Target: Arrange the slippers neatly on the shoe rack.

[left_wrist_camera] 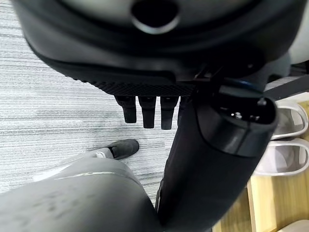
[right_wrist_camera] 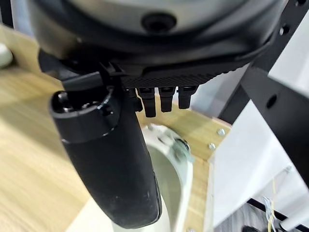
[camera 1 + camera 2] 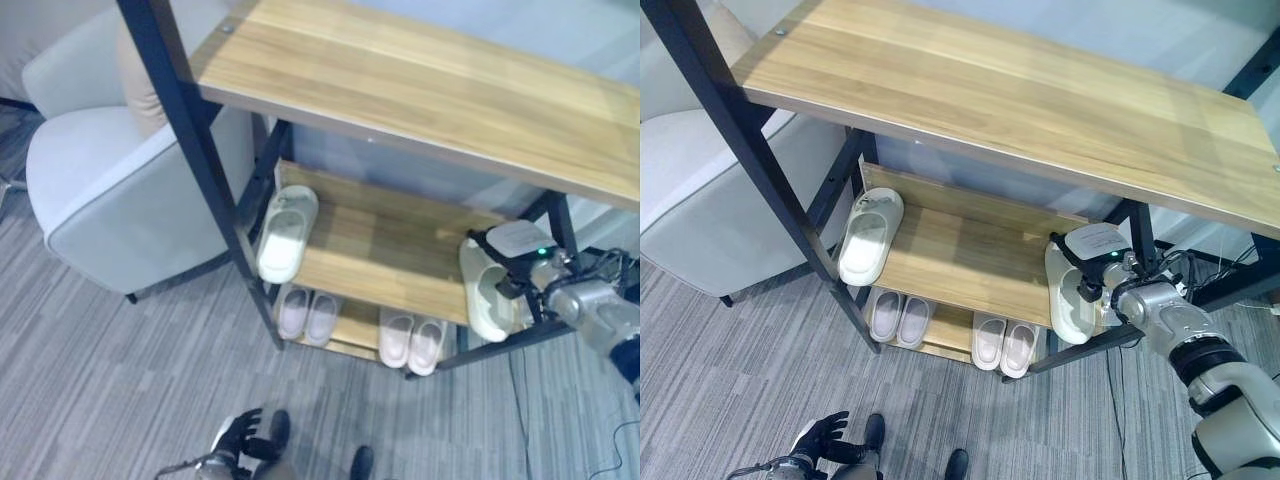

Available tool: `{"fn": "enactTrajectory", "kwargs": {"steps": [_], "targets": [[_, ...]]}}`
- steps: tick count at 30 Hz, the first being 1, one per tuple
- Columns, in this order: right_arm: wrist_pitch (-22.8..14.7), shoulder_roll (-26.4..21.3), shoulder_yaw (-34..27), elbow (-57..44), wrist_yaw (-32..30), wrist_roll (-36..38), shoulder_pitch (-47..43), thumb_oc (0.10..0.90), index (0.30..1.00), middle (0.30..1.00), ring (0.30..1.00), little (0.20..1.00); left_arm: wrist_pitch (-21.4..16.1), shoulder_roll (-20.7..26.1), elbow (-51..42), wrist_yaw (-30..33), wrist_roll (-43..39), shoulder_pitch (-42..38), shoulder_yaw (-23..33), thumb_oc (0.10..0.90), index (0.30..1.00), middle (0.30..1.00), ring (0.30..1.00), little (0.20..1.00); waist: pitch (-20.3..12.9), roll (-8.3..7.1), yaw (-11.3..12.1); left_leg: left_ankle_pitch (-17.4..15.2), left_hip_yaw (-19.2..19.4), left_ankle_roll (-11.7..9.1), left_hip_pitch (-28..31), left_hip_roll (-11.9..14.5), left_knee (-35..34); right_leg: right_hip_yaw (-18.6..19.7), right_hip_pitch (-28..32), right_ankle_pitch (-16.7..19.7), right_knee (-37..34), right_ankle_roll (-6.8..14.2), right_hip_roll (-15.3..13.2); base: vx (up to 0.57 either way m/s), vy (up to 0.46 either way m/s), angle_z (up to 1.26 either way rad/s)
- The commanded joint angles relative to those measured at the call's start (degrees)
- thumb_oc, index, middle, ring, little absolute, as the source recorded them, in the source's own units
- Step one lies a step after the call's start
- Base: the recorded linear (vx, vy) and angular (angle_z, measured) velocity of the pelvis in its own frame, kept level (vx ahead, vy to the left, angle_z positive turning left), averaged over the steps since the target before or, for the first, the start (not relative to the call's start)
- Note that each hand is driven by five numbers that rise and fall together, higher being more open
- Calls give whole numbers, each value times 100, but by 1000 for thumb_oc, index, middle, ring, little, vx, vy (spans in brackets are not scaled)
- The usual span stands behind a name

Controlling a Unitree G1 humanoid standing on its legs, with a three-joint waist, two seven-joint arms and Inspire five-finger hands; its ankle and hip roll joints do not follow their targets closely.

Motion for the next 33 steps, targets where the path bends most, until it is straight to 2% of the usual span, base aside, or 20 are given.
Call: {"fn": "enactTrajectory", "kwargs": {"steps": [1, 10, 17, 22, 27, 33], "targets": [[215, -389, 296, 242, -162, -35, -1065, 400, 300, 300, 300, 300, -234, -215, 160, 91, -189, -186, -388, 800, 900, 900, 900, 900, -101, -20, 252, -528, 198, -130, 382, 49, -27, 243, -107, -230, 299, 663, -289, 18, -15, -16], [185, -232, 252, 75, -193, 114, -1167, 400, 300, 300, 300, 300, -245, -271, 221, 127, -248, -210, -355, 800, 900, 900, 900, 900, -111, -72, 280, -594, 204, -110, 464, 17, -31, 272, -59, -243, 280, 645, -281, 14, -2, -3], [145, 96, -22, -356, -288, 342, -1246, 400, 300, 300, 300, 300, -256, -292, 189, 137, -239, -179, -352, 800, 900, 900, 900, 900, -114, -68, 341, -623, 162, -91, 510, -2, -36, 238, -8, -275, 288, 642, -285, 0, 0, 0], [146, 470, -77, -461, -425, 453, -1541, 400, 300, 300, 300, 300, -283, -252, 173, 174, -255, -181, -362, 800, 900, 900, 900, 900, -70, -97, 479, -613, 96, -81, 482, -9, -35, 162, 13, -290, 304, 633, -291, 0, -3, 1], [157, 635, -58, -427, -546, 450, -1775, 400, 300, 300, 300, 300, -292, -211, 163, 198, -264, -201, -352, 800, 900, 900, 900, 900, -24, -123, 564, -597, 36, -82, 434, -7, -23, 100, 5, -287, 326, 630, -300, -10, -19, 6], [191, 796, -109, -184, -903, 454, -2110, 400, 300, 300, 300, 300, -330, -88, 152, 240, -291, -212, -339, 800, 900, 900, 900, 900, 77, -206, 793, -567, -123, -89, 303, -31, 6, -64, -24, -301, 366, 618, -304, 6, -26, 15]]}}
